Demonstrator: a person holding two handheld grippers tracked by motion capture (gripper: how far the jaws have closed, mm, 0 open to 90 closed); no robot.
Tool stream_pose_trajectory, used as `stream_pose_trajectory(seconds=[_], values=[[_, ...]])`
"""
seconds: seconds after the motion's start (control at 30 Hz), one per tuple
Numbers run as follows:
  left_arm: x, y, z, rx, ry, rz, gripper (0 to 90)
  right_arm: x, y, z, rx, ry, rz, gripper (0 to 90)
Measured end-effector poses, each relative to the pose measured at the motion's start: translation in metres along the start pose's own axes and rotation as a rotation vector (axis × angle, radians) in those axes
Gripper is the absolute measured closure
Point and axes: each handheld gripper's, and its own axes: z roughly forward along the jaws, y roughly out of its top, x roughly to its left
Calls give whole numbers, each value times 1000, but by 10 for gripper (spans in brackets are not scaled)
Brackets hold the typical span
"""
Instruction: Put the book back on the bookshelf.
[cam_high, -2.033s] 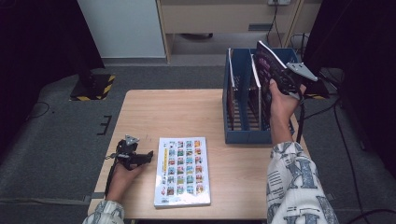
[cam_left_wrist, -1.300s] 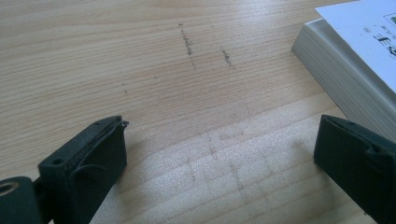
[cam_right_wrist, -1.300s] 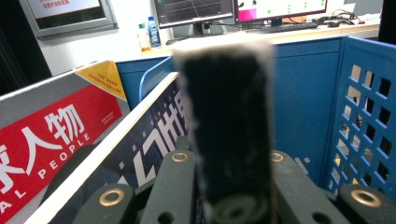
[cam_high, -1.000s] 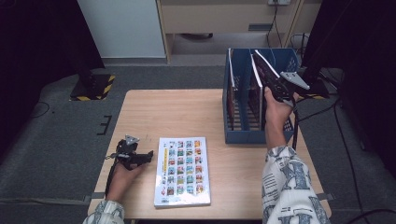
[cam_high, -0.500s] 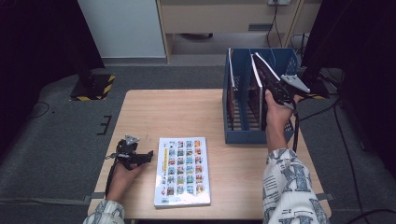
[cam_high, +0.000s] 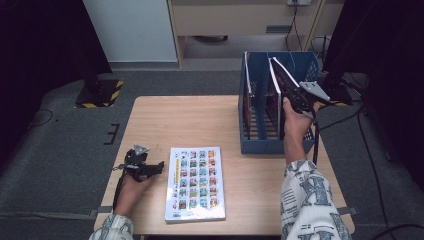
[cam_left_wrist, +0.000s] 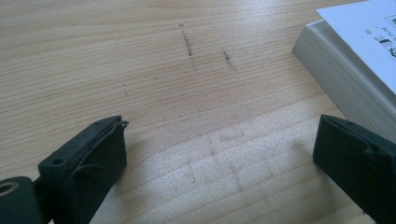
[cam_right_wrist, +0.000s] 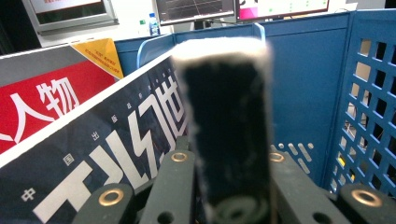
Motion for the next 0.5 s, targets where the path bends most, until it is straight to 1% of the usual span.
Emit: stream_pose_trajectory(seconds=[0.23, 0.33, 0.4, 0.5], values=[[0, 0, 0, 0, 0, 0, 18, -4, -1, 4, -12, -13, 14, 819], [0, 0, 0, 0, 0, 0, 18, -5, -4, 7, -3, -14, 16, 818], [0, 0, 0, 0, 0, 0, 18, -5, -6, 8, -4, -9, 10, 817], [0, 0, 0, 0, 0, 0, 18, -2, -5, 7, 12, 8, -5, 808]])
